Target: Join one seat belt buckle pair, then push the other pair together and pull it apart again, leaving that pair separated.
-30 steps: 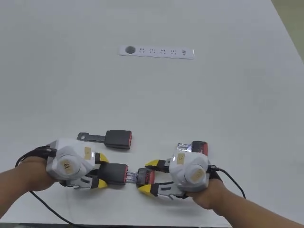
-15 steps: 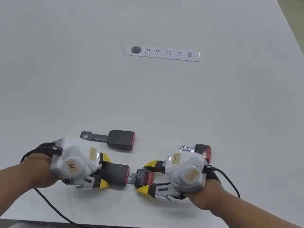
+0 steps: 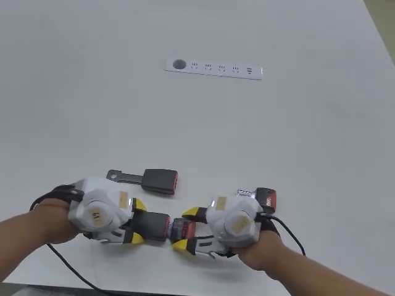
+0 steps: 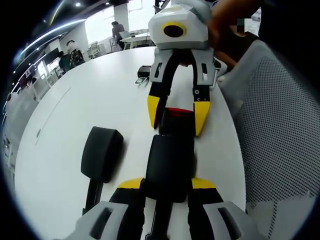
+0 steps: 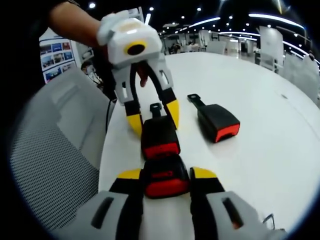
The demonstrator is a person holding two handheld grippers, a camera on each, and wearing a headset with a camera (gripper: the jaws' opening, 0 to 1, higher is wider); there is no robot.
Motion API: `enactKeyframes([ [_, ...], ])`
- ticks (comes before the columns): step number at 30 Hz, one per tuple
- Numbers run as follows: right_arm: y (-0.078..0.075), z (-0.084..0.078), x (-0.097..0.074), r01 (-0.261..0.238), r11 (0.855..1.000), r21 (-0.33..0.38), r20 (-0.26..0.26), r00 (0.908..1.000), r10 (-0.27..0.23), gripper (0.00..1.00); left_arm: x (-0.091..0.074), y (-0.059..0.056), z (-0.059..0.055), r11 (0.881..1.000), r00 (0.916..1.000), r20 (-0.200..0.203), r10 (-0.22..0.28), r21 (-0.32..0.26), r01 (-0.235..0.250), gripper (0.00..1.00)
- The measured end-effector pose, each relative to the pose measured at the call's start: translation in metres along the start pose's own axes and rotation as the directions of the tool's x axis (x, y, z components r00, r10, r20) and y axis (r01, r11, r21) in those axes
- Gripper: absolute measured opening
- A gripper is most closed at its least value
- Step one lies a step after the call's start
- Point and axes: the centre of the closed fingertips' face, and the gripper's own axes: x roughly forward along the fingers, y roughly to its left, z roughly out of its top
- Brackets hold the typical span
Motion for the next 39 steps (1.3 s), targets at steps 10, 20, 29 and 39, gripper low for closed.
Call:
enactKeyframes([
  [10, 0.0000, -0.0028, -0.0045, 0.011, 1.000, -0.009, -0.019, 0.9998, -0.011, 0.36, -0.0002, 0.0001, 0.0003, 1.000, 0.9997, 0.025, 0.002, -0.014, -0.002, 0.34],
  [20, -0.0003, -0.0053, -0.0084, 0.025, 0.999, -0.024, -0.003, 0.9997, -0.025, 0.35, -0.0010, 0.0012, -0.0006, 1.000, 0.9980, 0.063, -0.002, -0.022, 0.004, 0.34],
  [29, -0.0002, -0.0055, -0.0088, 0.037, 0.999, -0.011, 0.024, 0.9990, -0.037, 0.35, -0.0015, 0.0020, -0.0017, 0.999, 0.9955, 0.095, -0.003, -0.041, 0.007, 0.33],
  [39, 0.0006, -0.0052, -0.0090, 0.040, 0.999, -0.034, 0.034, 0.9987, -0.039, 0.35, -0.0016, 0.0007, -0.0015, 1.000, 0.9941, 0.106, -0.021, -0.017, 0.023, 0.33],
])
